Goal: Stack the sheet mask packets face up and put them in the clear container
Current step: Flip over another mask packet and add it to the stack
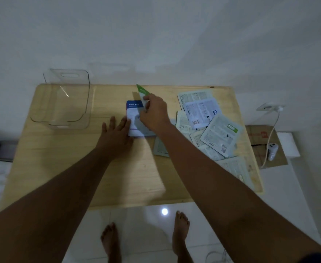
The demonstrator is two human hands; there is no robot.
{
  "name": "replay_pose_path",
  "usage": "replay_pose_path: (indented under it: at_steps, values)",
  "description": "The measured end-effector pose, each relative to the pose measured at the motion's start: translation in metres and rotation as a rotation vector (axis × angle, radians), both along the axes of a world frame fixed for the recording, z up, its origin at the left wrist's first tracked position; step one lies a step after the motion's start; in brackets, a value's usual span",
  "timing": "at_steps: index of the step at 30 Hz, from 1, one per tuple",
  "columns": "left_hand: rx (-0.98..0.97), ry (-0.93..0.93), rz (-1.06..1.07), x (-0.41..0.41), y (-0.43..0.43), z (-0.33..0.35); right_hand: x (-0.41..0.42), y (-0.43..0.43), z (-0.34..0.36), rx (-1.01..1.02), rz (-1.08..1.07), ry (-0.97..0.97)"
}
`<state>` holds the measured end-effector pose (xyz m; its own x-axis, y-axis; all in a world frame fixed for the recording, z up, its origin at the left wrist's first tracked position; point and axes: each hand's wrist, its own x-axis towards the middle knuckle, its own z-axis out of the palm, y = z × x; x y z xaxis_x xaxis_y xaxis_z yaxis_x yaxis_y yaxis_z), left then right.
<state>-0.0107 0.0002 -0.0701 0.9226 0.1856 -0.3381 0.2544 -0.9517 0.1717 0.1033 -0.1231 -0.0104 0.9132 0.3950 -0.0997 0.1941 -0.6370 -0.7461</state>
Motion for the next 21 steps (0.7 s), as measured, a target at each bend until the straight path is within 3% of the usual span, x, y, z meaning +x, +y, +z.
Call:
replay_pose_path:
  at_steps: [10,16,21]
  values:
    - [-0.048,-0.017,0.006,0.000,0.001,-0.003,-0.013,0.004,-0.024,-0.081,0.110,0.083]
    - [-0.043,0.005,0.028,0.003,-0.001,-0.001,0.019,-0.074,-0.003,-0.104,-0.140,0.082]
    - [-0.044,0.029,0.029,0.006,-0.003,0.002,0.027,-0.159,0.002,-0.299,-0.380,0.024]
